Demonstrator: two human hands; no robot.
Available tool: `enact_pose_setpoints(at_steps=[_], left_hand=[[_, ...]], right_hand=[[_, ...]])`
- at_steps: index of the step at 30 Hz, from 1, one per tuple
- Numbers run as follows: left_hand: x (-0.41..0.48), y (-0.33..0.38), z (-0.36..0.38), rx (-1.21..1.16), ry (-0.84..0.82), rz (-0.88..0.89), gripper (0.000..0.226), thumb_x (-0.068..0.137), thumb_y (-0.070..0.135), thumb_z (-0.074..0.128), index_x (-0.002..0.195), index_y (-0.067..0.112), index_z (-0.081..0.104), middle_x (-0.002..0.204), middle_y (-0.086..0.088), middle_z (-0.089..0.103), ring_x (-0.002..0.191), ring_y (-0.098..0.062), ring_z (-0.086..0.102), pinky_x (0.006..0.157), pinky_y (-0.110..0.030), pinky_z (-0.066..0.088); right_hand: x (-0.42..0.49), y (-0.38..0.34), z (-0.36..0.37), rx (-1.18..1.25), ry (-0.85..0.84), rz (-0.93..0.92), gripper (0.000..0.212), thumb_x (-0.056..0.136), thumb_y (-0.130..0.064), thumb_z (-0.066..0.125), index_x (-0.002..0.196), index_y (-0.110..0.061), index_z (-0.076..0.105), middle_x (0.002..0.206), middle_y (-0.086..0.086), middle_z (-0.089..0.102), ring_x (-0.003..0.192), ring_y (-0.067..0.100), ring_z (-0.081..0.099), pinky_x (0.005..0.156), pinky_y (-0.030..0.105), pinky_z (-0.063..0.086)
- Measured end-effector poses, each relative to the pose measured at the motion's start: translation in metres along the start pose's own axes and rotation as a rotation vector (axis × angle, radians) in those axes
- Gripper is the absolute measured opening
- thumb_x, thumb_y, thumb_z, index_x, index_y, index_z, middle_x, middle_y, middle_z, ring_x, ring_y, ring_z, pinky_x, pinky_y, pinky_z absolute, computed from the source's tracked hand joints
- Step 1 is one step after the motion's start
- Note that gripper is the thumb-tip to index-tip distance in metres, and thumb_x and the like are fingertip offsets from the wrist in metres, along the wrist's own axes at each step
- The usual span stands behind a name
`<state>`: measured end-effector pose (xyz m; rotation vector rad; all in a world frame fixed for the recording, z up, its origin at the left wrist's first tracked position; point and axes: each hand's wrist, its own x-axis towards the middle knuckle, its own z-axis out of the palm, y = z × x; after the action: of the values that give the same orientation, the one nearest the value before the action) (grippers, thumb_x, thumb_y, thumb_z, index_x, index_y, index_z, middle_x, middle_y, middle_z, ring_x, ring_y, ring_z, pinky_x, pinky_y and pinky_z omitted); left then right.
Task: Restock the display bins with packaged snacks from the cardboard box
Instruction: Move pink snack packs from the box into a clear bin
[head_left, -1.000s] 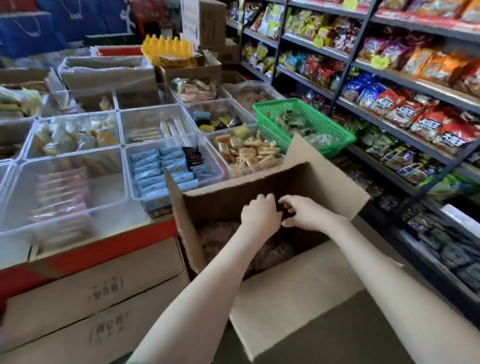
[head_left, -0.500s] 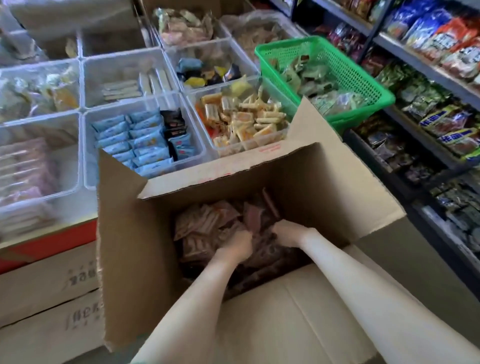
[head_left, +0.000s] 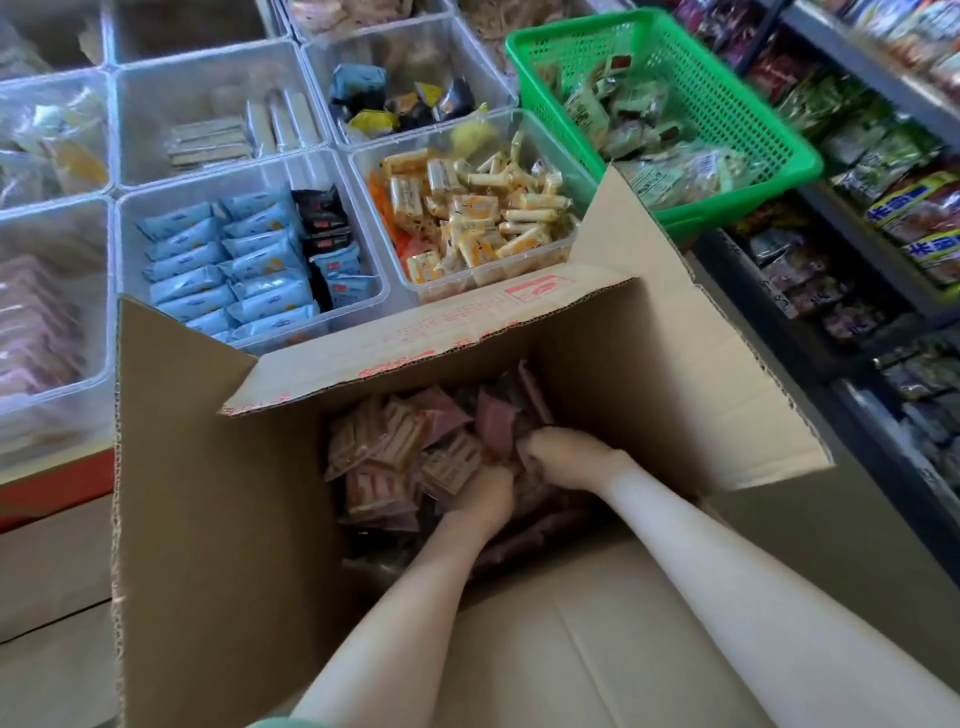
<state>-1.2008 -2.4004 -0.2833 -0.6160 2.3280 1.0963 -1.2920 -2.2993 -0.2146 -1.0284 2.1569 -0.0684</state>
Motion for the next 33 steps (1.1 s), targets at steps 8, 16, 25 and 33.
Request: enact_pose_setpoints(at_steps=[8,16,25,33], left_hand=[[-0.086,0.047,-0.052,0.074,0.33,0.241,0.027,0.101,0.024,0.035,0.115,0.015,0.056,0.106,-0.012,0.066,0.099,-0.031,0.062,0.077,-0.033,0.044],[-0.213,0.053,-0.12,-0.365,0.753,0.275,0.019,0.094,0.01,0.04,0.084,0.01,0.056,0.071,0.004,0.056,0.071,-0.018,0.049,0.057,-0.03,0.033],[-0.29,-0.013,-0.227,-0.723,1.025,0.314,0.03,0.094,0.007,0.04,0.068,0.012,0.055,0.061,0.004,0.053,0.065,-0.018,0.047,0.061,-0.033,0.039],[-0.335,-0.144,-0.337,-0.597,1.15,0.276,0.035,0.095,0.001,0.037,0.064,0.011,0.052,0.065,0.003,0.057,0.064,-0.012,0.051,0.051,-0.012,0.041]], right_hand=[[-0.063,-0.026,-0.025,0.536,0.507,0.007,0.017,0.093,-0.018,0.057,0.108,-0.013,0.061,0.102,-0.004,0.059,0.099,0.012,0.055,0.076,0.015,0.037],[-0.105,-0.1,-0.043,1.121,0.799,0.026,0.047,0.102,-0.023,0.038,0.148,-0.018,0.028,0.151,0.007,0.031,0.137,0.016,0.032,0.111,0.029,0.026],[-0.138,-0.238,-0.092,1.348,0.668,-0.379,0.015,0.096,-0.018,0.051,0.087,-0.011,0.06,0.074,0.005,0.064,0.052,0.012,0.056,0.041,0.021,0.037],[-0.057,-0.39,-0.131,0.896,0.856,-0.319,0.022,0.087,-0.008,0.065,0.069,-0.018,0.058,0.059,0.0,0.057,0.054,0.011,0.048,0.059,0.026,0.04]])
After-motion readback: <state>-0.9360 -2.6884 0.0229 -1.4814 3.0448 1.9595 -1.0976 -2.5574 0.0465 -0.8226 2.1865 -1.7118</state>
